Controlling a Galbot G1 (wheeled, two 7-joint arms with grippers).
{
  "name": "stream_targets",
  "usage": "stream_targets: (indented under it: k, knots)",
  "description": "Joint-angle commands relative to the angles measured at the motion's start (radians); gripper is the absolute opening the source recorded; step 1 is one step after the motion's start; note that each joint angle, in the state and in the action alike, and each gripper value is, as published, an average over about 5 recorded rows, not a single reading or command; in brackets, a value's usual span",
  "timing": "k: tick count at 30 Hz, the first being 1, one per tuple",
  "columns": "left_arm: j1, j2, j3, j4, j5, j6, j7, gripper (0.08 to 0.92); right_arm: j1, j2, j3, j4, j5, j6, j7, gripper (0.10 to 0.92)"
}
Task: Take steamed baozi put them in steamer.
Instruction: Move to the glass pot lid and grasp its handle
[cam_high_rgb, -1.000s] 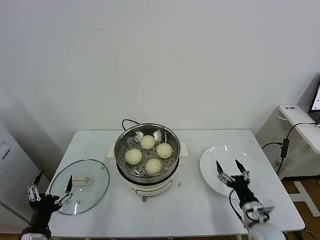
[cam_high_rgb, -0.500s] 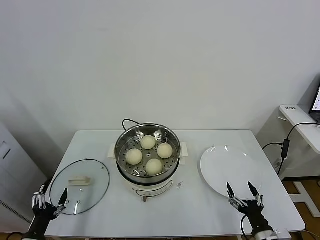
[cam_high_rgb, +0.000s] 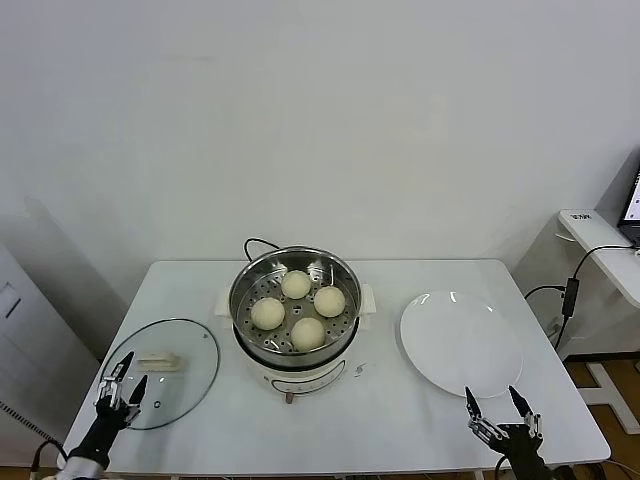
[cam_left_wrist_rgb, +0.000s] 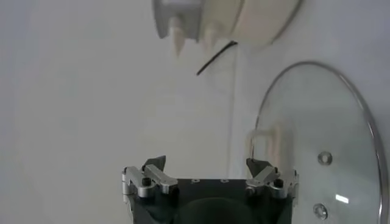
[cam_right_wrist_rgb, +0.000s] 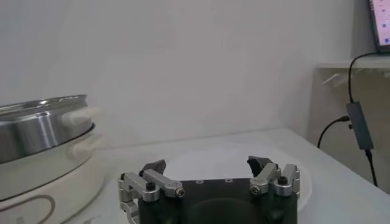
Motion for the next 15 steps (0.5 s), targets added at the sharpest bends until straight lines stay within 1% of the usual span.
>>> stream_targets:
  k: [1,10,15]
  knots:
    - [-0.121,0.021,0.025,0.129,0.132,0.026,-0.034,0.823,-0.033,0.011,0.016,0.012,-0.005,0.011,-0.005,0.823]
    - [-0.197,0.026,0.042,0.213,0.152,0.057,-0.021,0.823,-0.049,0.022,0.024,0.02,-0.007,0.021,-0.007,0.823]
    - [-0.247,0.023,0.038,0.27,0.163,0.059,-0.032,0.823,-0.056,0.026,0.031,0.02,-0.005,0.024,-0.008,0.823]
